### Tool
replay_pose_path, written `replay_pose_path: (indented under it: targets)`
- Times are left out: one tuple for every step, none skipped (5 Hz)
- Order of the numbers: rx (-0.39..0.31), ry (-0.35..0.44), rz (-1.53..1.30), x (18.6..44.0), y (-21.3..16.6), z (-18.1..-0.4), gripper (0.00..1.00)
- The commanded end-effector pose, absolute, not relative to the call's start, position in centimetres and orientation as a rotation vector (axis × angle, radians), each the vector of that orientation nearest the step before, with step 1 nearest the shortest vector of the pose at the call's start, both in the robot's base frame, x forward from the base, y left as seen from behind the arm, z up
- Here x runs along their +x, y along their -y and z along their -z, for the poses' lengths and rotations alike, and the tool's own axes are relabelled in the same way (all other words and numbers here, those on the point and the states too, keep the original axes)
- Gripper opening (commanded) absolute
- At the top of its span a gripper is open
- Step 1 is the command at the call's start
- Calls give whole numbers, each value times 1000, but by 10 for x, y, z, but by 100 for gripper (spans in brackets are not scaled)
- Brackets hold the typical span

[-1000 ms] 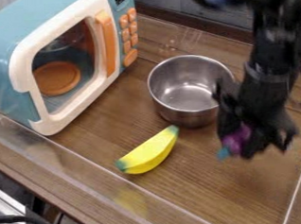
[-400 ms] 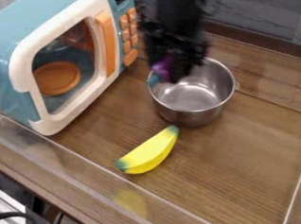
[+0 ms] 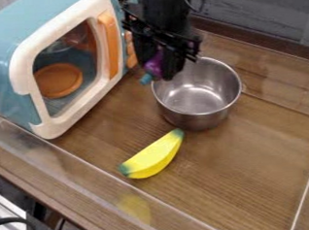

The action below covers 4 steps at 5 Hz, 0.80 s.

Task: Put the eggplant in the silver pot

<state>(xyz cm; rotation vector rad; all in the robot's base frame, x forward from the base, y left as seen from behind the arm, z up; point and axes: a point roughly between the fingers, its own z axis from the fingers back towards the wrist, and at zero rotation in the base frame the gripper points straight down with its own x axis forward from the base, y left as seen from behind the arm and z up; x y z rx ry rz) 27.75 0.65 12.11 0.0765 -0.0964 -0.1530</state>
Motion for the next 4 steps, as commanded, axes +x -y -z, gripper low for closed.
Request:
replay_pose_path:
  targets:
    - [87, 151, 146, 284, 3, -130, 0]
    - [93, 153, 99, 289, 13, -129, 0]
    - [98, 155, 48, 295, 21, -126, 100]
    - [95, 155, 50, 288, 21, -126, 100]
